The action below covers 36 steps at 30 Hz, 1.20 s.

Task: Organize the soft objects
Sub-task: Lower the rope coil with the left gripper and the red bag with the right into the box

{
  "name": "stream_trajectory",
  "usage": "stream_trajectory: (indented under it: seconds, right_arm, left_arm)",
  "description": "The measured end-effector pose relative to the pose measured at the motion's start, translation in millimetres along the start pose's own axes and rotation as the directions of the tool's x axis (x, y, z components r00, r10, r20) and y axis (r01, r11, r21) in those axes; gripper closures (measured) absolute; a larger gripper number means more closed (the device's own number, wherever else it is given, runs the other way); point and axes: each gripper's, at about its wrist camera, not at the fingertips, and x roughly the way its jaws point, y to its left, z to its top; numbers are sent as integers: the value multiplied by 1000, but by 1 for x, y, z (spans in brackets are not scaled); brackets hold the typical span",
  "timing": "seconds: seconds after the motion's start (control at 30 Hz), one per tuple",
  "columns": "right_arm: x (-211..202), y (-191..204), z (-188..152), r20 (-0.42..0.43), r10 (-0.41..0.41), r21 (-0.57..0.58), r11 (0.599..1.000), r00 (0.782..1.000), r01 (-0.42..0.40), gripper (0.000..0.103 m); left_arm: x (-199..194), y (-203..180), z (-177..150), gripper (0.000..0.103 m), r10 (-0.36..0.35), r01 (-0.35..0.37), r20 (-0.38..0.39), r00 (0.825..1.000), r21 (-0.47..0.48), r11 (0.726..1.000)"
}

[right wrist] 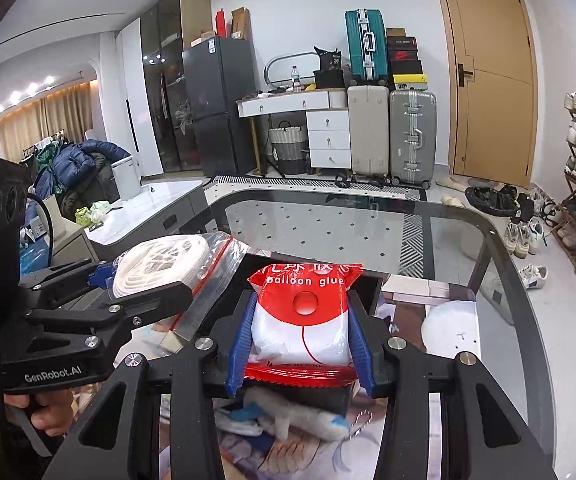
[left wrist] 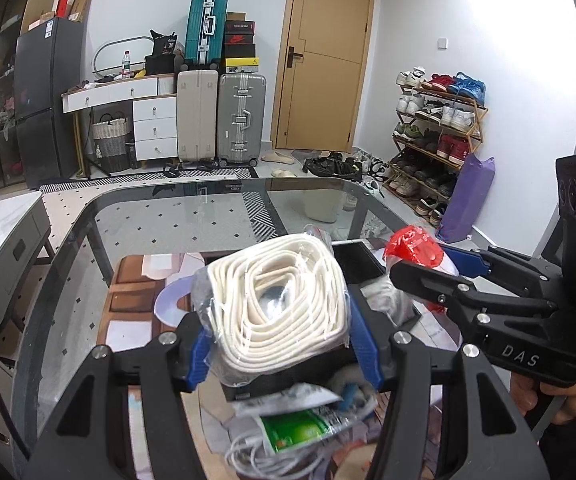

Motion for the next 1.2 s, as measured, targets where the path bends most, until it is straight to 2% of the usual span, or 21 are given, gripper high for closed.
stream_trajectory:
  seconds: [0.43, 0.63, 0.83, 0.87, 0.93, 1.03, 1.07, 1.1, 1.17, 1.2]
  right_arm:
    - [52, -13, 15, -47, -4, -12, 1000, 999, 4, 60]
    - [49, -13, 21, -19, -13, -23, 1000, 1000, 12, 60]
    - [66, -13, 22, -55, -8, -28, 1000, 998, 6, 59]
    - [66, -13, 21, -56, -5, -30, 1000, 998, 3, 57]
    - [63, -14, 22, -43, -11, -24, 1000, 999, 10, 43]
    - [53, -20, 22, -24, -27, -13, 1000, 999, 27, 42]
    - [49, -23, 21, -20, -35, -5, 999, 999, 35, 41]
    - [46, -25, 20, -20, -40, 2, 999, 999, 40, 35]
    - [37, -30, 16, -10, -51, 16, 999, 999, 51, 23]
    - [32, -32, 13, -3, -57, 22, 998, 998, 57, 15]
  left_arm:
    - [44, 7, 2, 45, 3, -4, -63, 998, -8, 1000]
    - [53, 5, 0, 45, -6, 5, -79, 997, -4, 1000]
    - [61, 5, -2, 44, 6, -6, -95, 995, 5, 1000]
    - [61, 5, -2, 44, 9, -9, -98, 995, 5, 1000]
    - [59, 5, -1, 42, 8, -8, -98, 995, 5, 1000]
    - [55, 7, -2, 37, -4, 4, -94, 996, 3, 1000]
    - [53, 7, -2, 31, -1, 1, -93, 996, 1, 1000]
    - [50, 8, -3, 28, -1, 1, -89, 996, 0, 1000]
    - [45, 8, -4, 9, -3, 2, -75, 997, -5, 1000]
    - [42, 9, -4, 7, -7, 7, -64, 998, -11, 1000]
